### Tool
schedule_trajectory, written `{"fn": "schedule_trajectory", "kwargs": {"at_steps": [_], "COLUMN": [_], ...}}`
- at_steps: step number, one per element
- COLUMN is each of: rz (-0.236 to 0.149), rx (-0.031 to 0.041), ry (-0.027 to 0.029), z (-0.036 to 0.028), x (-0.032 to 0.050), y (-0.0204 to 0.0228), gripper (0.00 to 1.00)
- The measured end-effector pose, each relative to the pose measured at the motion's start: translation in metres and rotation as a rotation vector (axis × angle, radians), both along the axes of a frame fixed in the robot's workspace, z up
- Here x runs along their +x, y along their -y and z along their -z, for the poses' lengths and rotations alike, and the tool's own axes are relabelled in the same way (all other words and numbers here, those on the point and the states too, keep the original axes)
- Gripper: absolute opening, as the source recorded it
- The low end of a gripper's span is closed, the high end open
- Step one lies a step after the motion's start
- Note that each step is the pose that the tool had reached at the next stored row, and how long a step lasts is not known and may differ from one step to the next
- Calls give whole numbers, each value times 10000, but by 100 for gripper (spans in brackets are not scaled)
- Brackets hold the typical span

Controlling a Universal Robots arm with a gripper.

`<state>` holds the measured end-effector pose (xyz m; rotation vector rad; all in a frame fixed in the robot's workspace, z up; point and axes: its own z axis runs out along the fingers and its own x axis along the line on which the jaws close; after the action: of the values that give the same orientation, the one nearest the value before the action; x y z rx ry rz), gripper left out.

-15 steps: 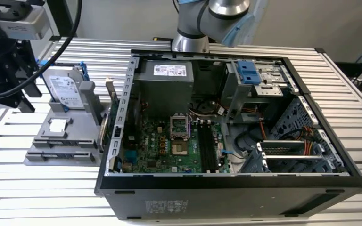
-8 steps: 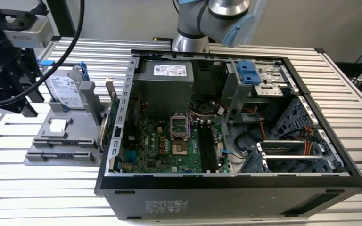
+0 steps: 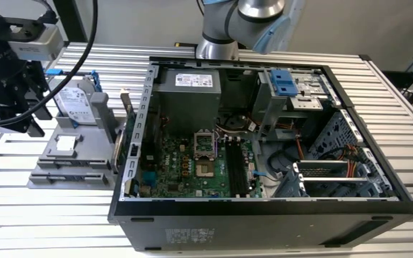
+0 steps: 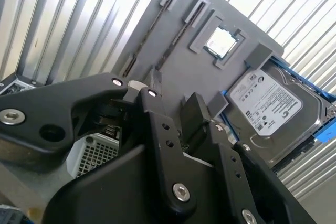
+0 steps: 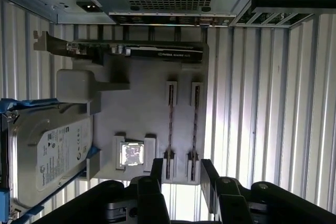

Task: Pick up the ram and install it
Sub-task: 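Pick up the ram and move it above insertion slot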

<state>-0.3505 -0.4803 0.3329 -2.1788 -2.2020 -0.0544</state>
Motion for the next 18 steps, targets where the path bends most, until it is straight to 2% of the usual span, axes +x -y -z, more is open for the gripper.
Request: {"fn": "schedule_trajectory", "kwargs": {"at_steps": [4, 18], "rz": [0, 0], "rx": [4, 2], "ry": [4, 2], "z": [13, 197], "x": [0, 0], "y": [0, 0], "gripper": [100, 100]}}
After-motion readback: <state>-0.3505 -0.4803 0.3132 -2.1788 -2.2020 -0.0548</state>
